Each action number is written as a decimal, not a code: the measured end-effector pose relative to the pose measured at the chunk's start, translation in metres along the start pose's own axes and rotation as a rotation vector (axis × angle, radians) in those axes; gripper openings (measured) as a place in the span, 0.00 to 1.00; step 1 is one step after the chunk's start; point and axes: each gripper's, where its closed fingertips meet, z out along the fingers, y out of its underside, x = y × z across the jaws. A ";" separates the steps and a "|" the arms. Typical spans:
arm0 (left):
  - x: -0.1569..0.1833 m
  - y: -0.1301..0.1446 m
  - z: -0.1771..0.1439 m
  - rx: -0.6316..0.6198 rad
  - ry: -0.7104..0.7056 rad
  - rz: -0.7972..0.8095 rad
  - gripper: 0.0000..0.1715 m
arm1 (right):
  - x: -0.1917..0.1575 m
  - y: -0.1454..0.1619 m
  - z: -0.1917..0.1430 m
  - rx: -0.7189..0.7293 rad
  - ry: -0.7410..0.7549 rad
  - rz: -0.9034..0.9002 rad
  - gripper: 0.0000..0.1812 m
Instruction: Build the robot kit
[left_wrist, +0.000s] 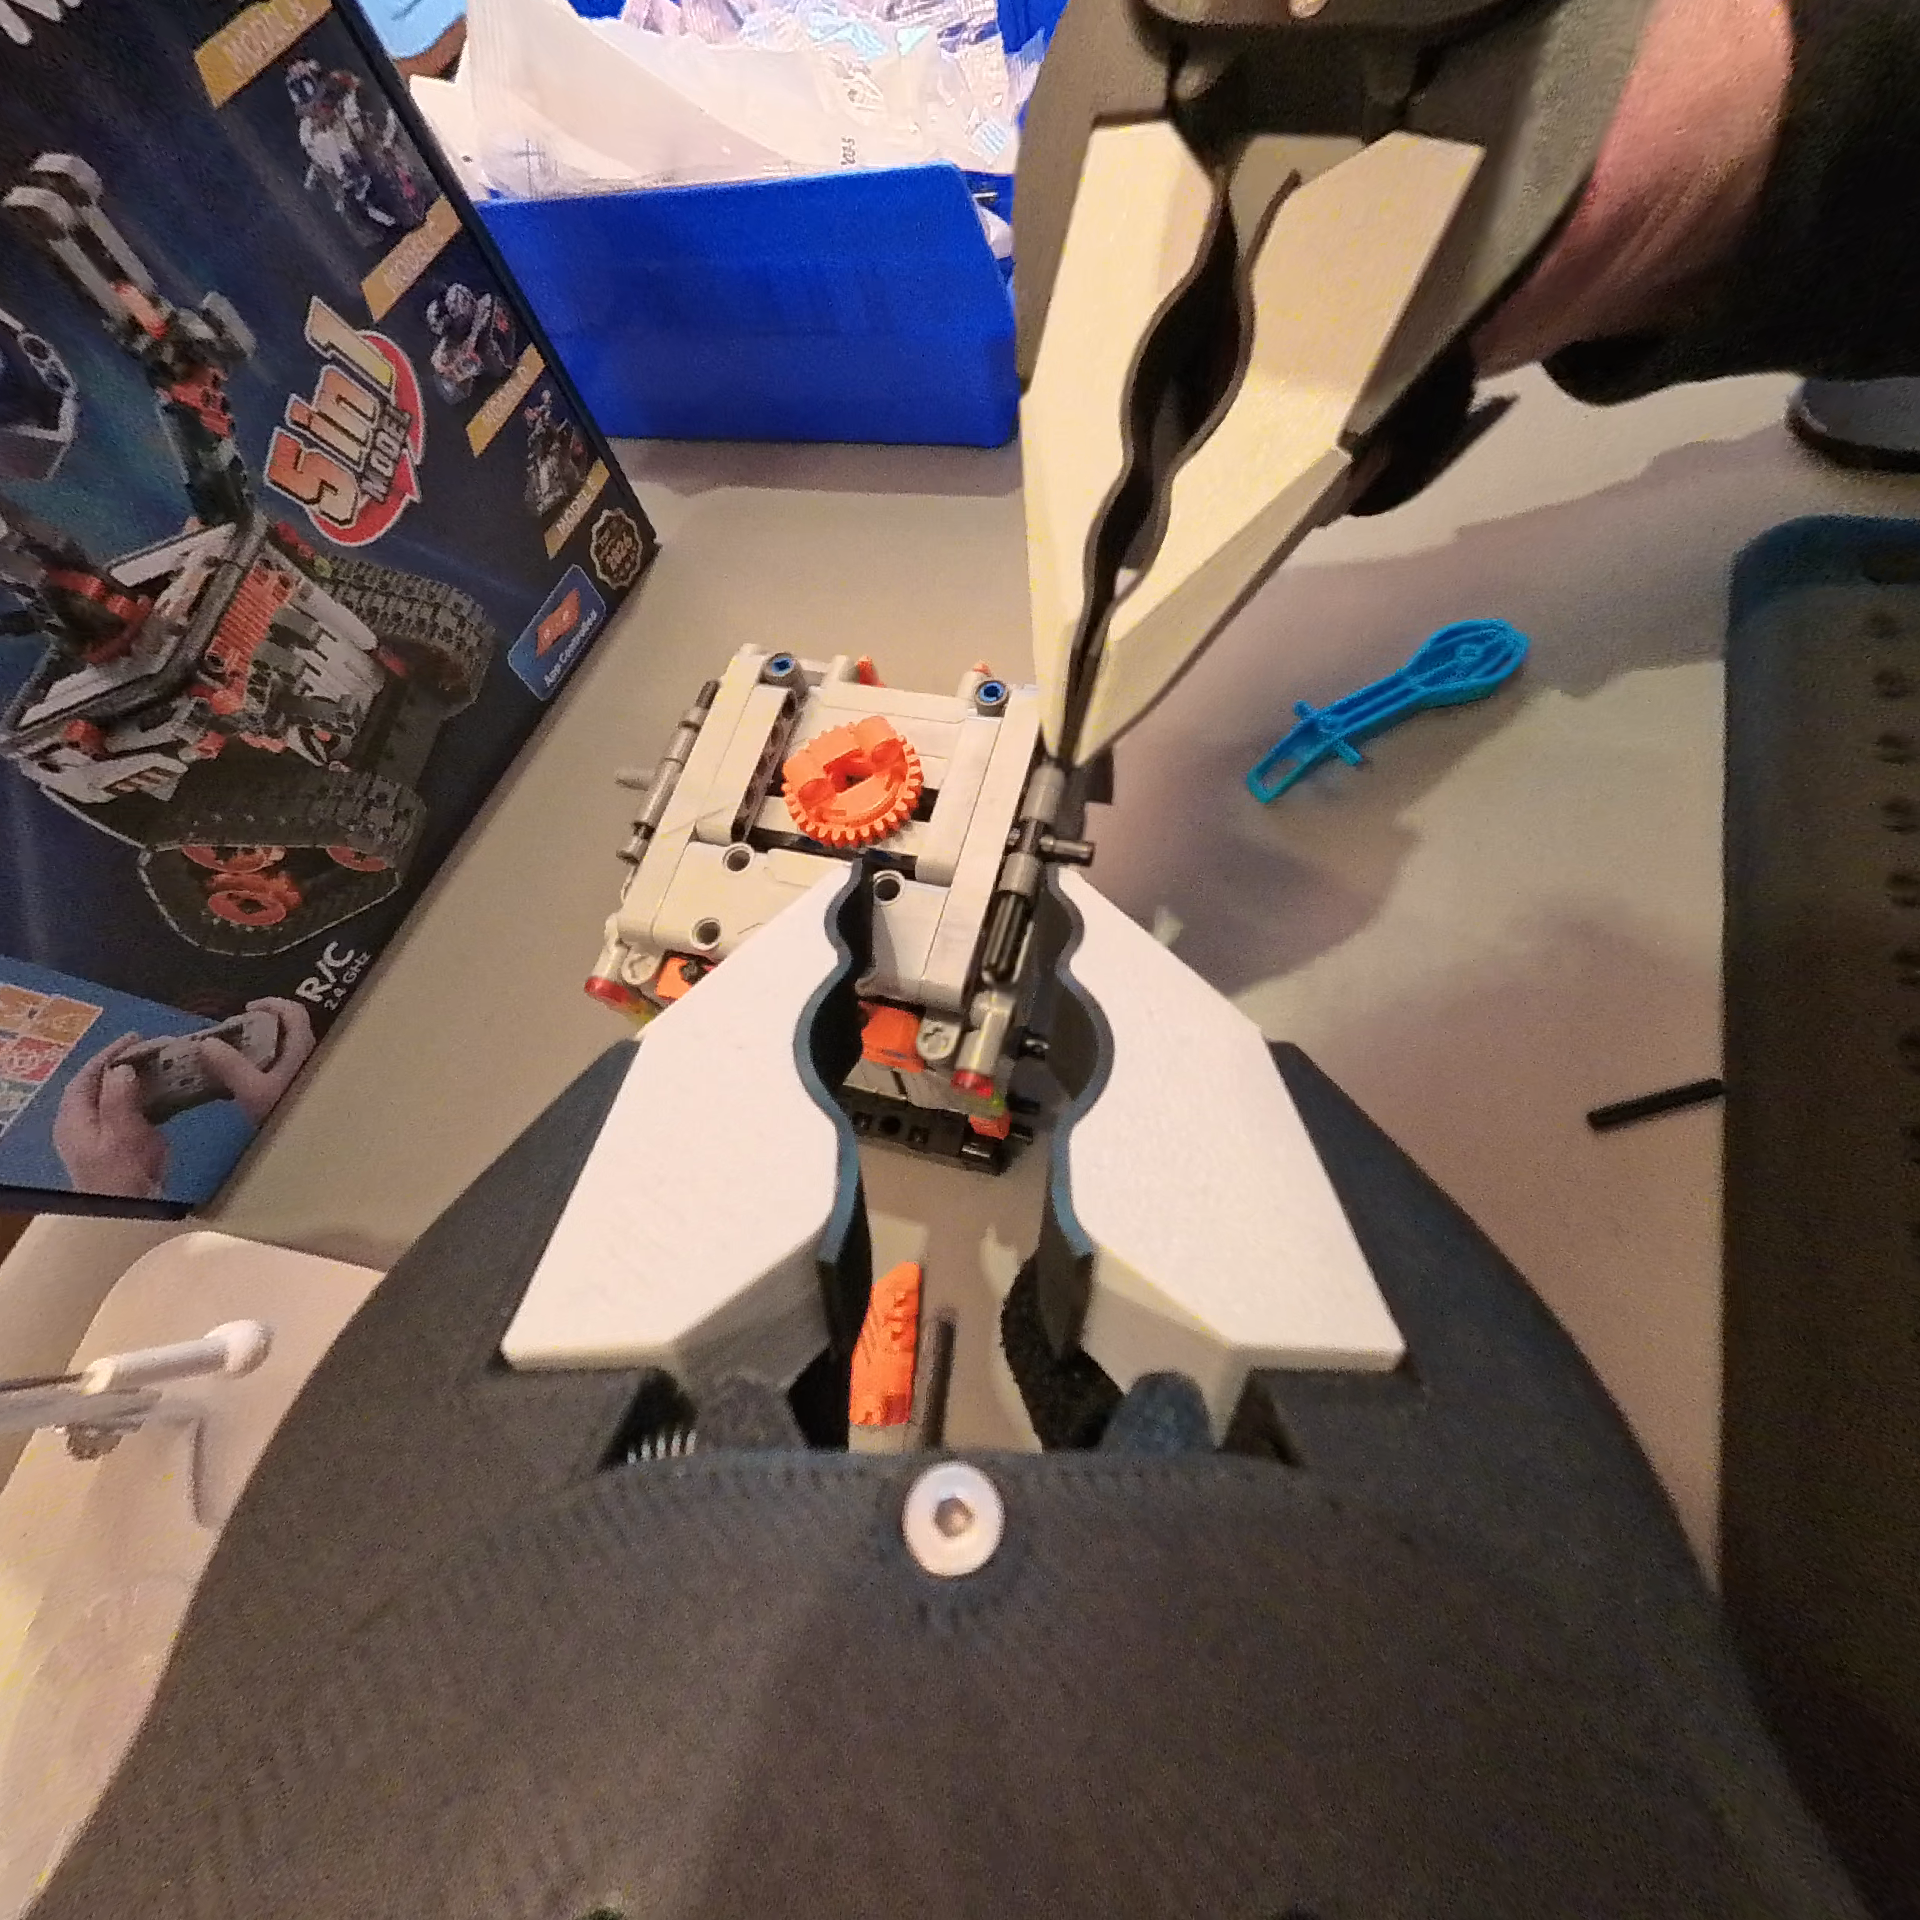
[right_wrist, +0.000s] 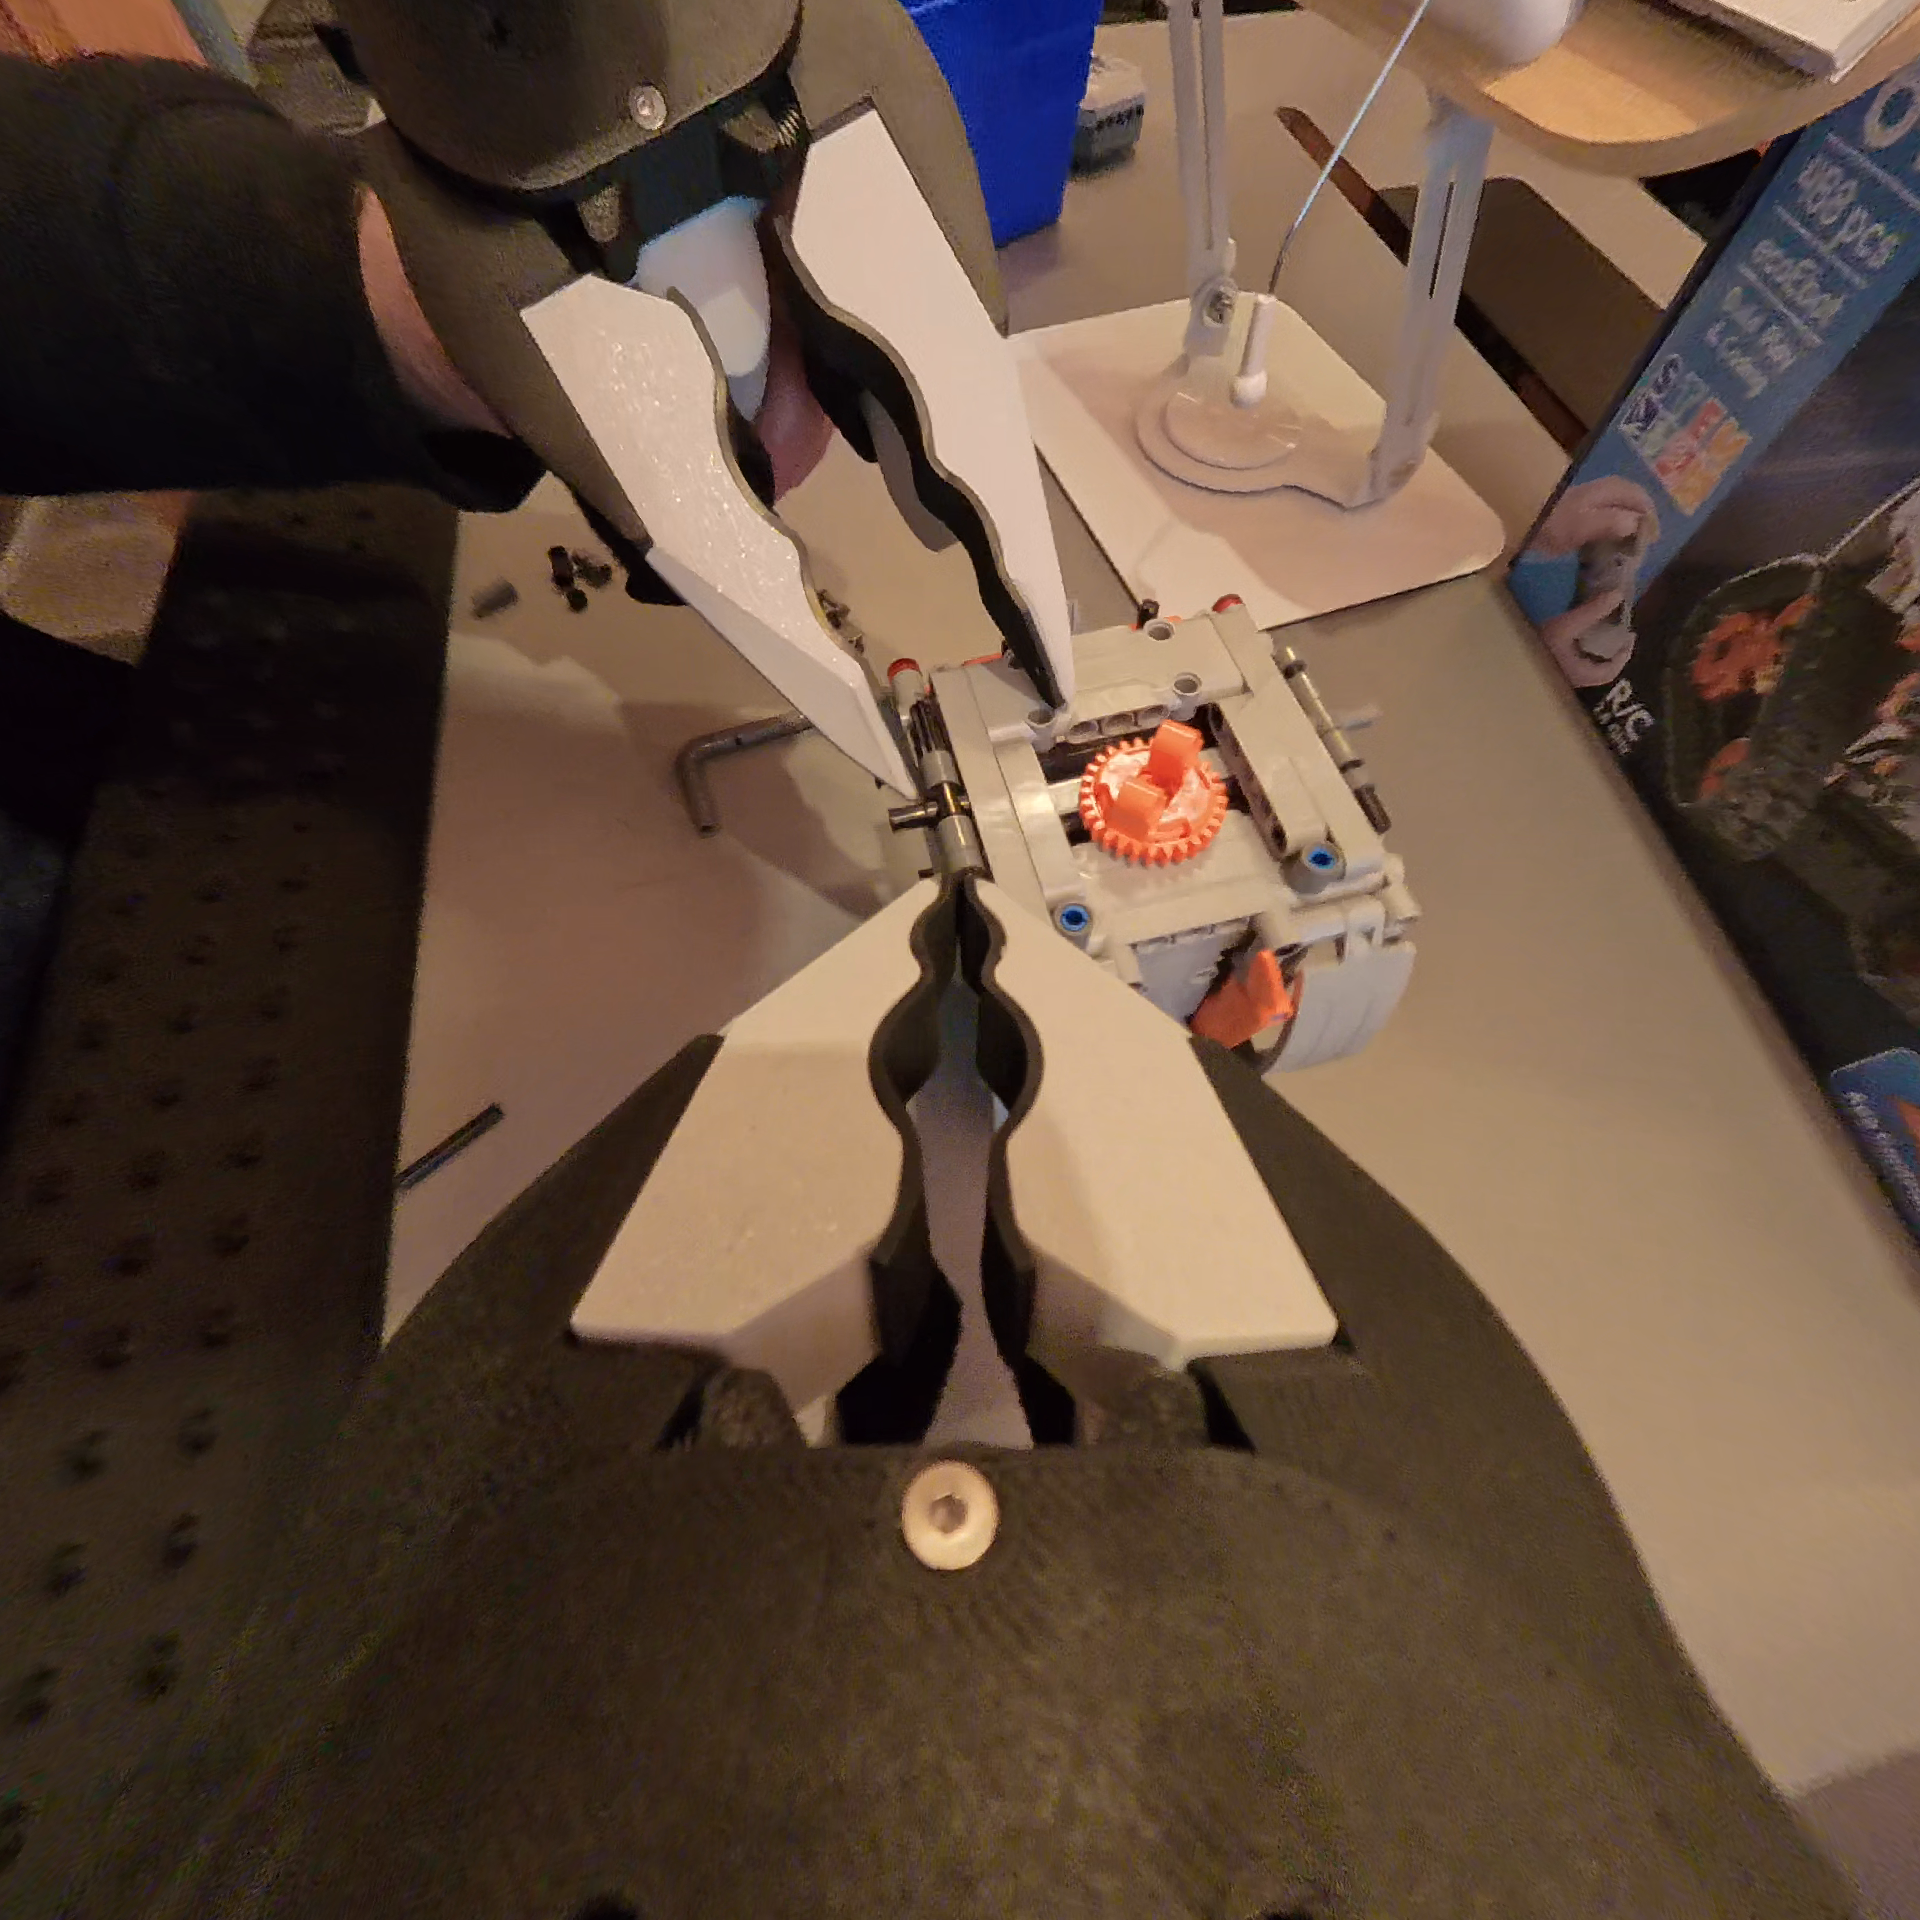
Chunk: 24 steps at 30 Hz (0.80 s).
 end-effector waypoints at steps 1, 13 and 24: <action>-0.001 0.000 0.000 -0.006 -0.004 0.006 0.17 | 0.001 0.000 0.000 0.001 -0.003 0.019 0.00; -0.001 0.004 -0.015 -0.028 0.004 -0.005 0.20 | 0.013 0.001 -0.025 0.036 0.051 0.082 0.06; -0.001 0.005 -0.009 -0.062 0.084 0.088 0.12 | 0.025 0.010 -0.013 0.035 0.072 0.126 0.07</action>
